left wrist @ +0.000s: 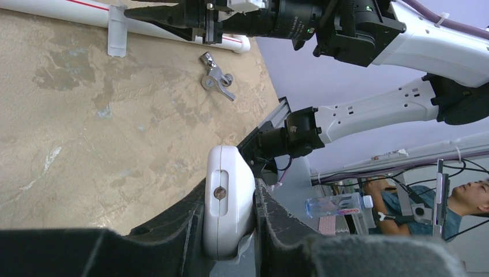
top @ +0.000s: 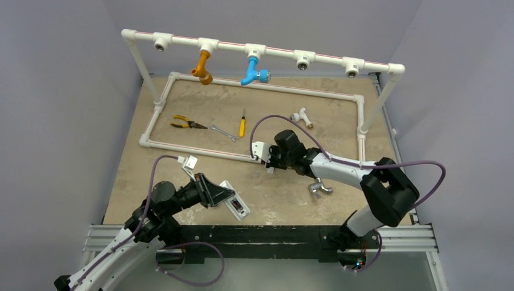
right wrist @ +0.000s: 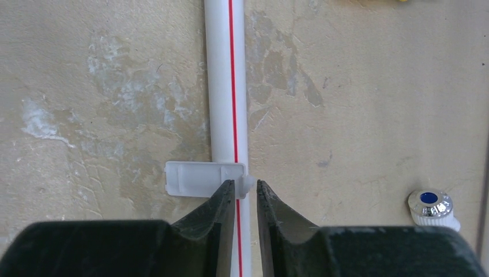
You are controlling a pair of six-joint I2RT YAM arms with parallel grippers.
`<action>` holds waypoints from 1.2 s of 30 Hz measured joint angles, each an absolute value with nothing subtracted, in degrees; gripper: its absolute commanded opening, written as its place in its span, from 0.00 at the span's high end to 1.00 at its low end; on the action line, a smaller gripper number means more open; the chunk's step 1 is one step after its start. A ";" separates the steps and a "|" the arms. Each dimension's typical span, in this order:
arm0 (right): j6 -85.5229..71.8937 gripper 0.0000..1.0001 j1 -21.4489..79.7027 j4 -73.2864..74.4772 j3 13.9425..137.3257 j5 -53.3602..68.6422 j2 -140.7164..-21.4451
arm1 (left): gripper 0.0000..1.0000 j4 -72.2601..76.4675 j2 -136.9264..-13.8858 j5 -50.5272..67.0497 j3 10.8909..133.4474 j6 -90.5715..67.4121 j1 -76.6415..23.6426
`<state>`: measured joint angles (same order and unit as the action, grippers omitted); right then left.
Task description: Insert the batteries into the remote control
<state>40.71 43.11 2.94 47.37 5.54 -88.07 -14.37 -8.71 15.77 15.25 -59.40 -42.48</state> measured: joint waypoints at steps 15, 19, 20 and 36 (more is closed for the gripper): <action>22.09 0.41 43.11 -7.35 38.33 1.30 -72.51 | 1.00 -14.22 -9.30 15.81 15.27 -59.37 -42.48; 4.19 0.38 43.11 -7.99 35.31 -5.02 -67.07 | 1.00 -14.26 -10.33 16.01 15.53 -59.35 -42.48; -0.51 0.38 43.05 -6.94 35.33 -6.02 -66.57 | 1.00 -14.26 -10.68 16.10 15.66 -59.33 -42.48; -37.43 0.22 43.07 -9.82 17.72 -4.49 -59.37 | 1.00 -12.88 -15.09 16.78 17.54 -59.05 -42.48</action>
